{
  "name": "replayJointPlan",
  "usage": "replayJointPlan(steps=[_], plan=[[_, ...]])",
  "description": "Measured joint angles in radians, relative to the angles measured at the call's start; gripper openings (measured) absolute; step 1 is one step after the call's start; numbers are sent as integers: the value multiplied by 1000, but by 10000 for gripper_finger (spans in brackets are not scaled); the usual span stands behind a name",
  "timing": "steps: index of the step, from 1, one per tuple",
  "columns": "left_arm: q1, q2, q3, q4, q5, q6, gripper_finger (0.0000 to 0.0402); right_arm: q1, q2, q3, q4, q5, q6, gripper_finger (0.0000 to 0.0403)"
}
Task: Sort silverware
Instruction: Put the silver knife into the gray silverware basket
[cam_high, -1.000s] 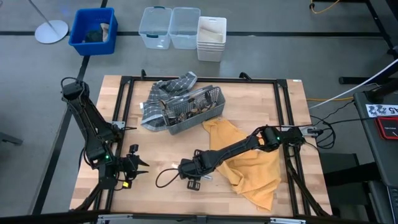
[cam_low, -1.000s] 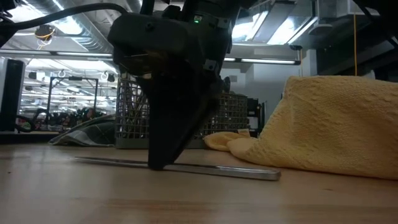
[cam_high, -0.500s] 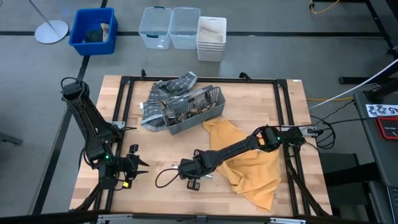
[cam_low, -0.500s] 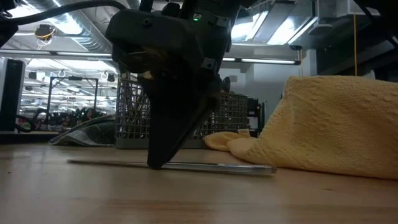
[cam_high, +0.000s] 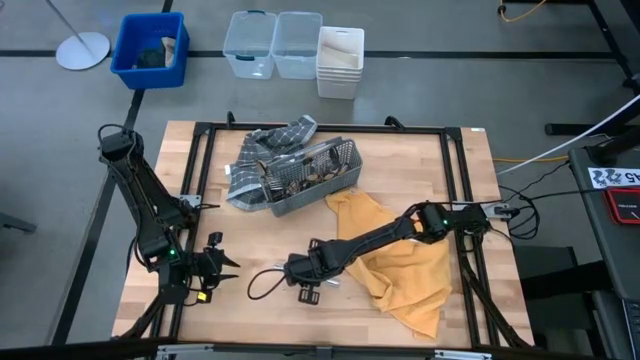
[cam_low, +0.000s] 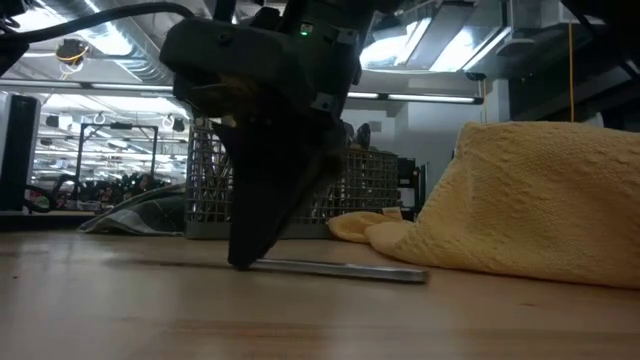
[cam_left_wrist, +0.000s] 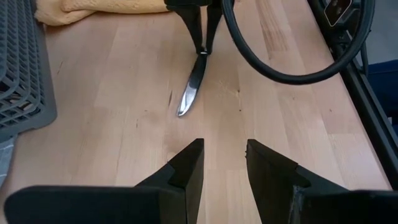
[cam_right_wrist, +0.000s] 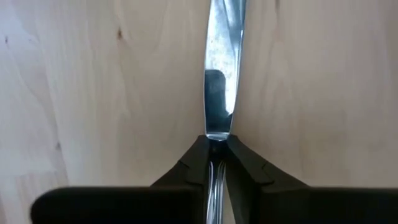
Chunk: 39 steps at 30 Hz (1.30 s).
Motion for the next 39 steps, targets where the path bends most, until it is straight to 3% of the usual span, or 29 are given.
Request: replayJointPlan(steps=[11,20,30,39], plan=[[0,0,0,0,-1,-1,108,-34,0,51,-16,4,-20,40],[1,0,0,0,-61,-57,108,-63,-2,84,-18,3,-34,40],[1,0,0,0,-61,-76,108,-65,-3,84,-36,-50,-80,43],[1,0,0,0,-61,-76,108,-86,-4,83,-36,-53,-122,112]])
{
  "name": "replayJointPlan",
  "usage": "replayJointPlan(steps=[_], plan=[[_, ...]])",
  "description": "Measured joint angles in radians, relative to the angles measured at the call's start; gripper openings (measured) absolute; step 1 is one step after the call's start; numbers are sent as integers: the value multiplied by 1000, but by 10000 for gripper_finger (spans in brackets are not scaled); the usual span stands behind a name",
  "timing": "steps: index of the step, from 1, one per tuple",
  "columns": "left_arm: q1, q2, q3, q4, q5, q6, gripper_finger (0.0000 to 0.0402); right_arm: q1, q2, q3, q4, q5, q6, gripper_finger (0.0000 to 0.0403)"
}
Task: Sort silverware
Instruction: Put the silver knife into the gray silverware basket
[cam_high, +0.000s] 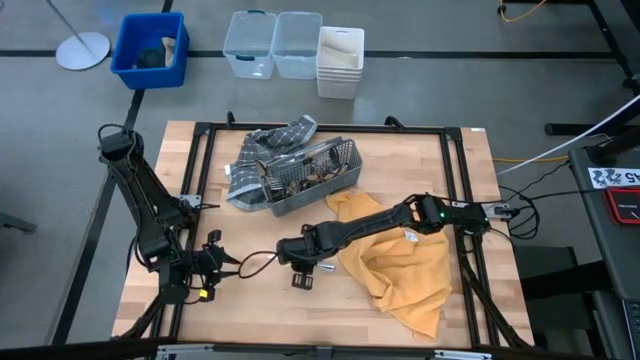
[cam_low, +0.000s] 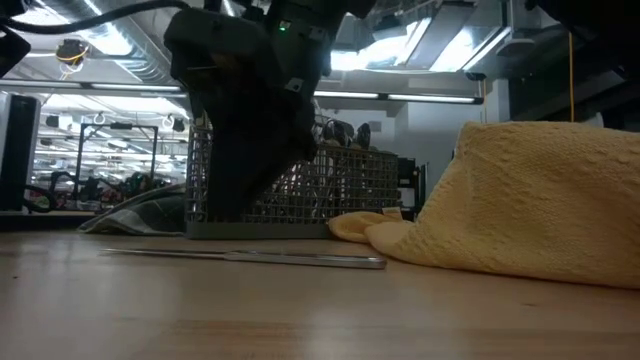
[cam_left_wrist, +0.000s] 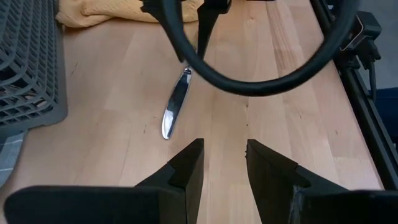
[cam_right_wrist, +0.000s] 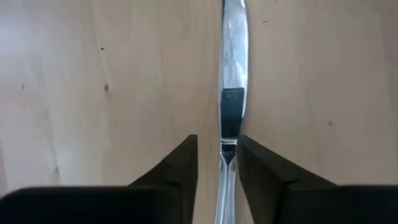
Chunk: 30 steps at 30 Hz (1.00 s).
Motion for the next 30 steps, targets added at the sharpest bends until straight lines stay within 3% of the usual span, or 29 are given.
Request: replayJointPlan(steps=[6,30], plan=[[0,0,0,0,0,3,108,-5,1,-1,-9,12,-2,146],[0,0,0,-1,0,6,108,-3,69,2,-47,67,-27,143]])
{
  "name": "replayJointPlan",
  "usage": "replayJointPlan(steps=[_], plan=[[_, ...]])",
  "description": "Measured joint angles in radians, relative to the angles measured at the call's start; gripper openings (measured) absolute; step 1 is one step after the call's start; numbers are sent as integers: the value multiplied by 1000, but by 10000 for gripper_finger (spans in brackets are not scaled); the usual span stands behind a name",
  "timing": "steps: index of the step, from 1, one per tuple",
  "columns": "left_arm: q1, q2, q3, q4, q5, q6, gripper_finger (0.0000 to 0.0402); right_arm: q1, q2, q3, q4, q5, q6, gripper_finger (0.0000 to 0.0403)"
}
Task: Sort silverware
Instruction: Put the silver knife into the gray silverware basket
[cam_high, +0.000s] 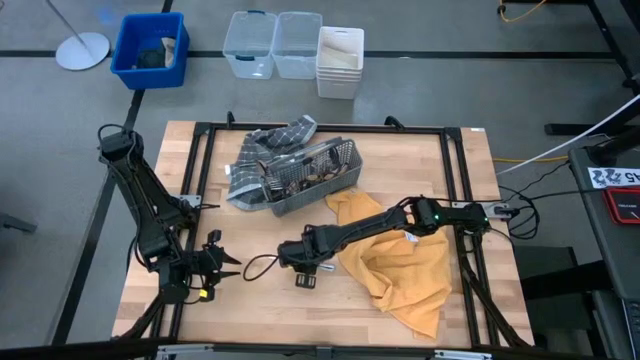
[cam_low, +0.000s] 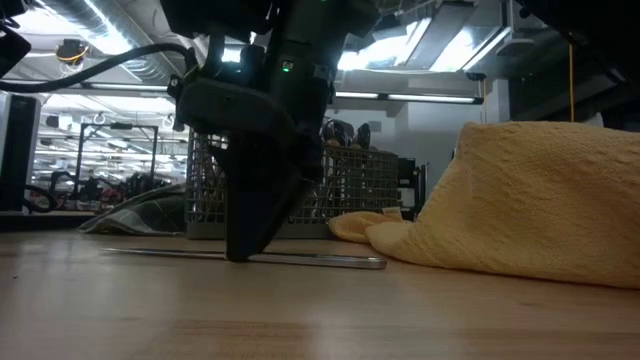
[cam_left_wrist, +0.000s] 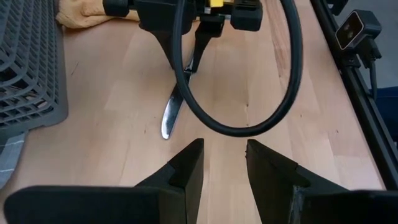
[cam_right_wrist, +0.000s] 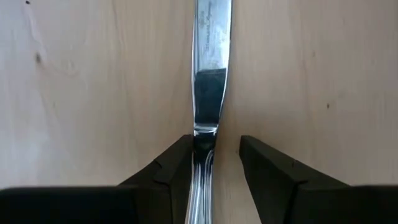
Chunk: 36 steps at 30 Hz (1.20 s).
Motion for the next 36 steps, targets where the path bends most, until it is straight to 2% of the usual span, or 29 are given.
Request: replayJointPlan(steps=[5,13,17,25,36], plan=[[0,0,0,1,0,0,108,0,1,-1,0,9,0,130],[-3,-1,0,26,31,-2,108,-2,2,-2,-4,9,0,54],[-27,-7,0,65,55,20,108,-2,2,-2,-4,5,1,31],[-92,-9,0,115,55,84,108,-2,1,0,-4,-2,1,37],[-98,-9,0,114,33,89,108,-9,12,76,-59,-2,-6,38]])
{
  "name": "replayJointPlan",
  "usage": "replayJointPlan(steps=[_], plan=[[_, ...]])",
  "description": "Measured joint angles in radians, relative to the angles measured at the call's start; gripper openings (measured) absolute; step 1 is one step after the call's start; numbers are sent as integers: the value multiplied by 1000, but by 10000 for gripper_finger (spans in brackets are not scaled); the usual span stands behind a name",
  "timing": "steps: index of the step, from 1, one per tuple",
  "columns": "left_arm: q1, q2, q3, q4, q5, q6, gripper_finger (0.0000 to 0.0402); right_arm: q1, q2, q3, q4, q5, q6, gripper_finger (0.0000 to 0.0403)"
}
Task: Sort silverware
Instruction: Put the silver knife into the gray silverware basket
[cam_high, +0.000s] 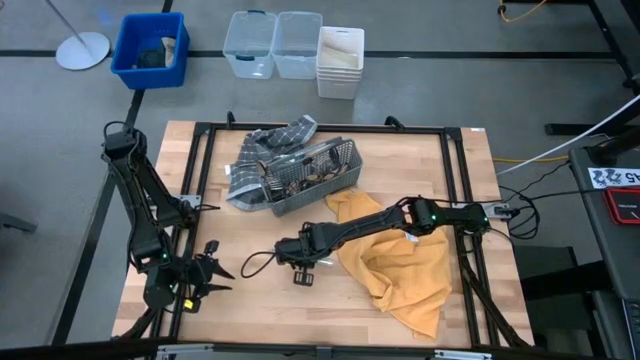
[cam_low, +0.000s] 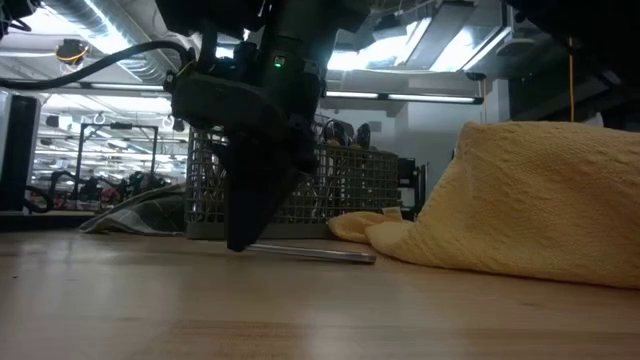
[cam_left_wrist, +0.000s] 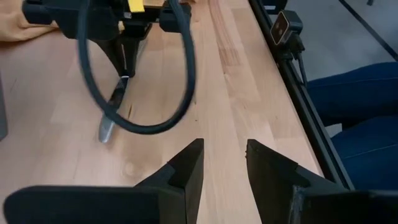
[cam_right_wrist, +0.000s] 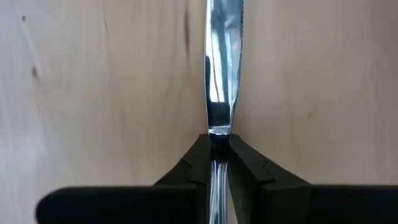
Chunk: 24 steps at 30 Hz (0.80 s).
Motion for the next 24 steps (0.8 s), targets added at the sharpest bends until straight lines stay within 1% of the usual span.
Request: replayJointPlan(steps=[11,18,24], plan=[[6,0,0,-3,-40,10,108,-27,-1,10,-4,-25,0,38],[33,0,0,-7,-41,9,108,-49,-4,11,-5,-62,0,38],[42,0,0,-9,-42,7,108,-53,-5,12,-12,-56,-6,38]])
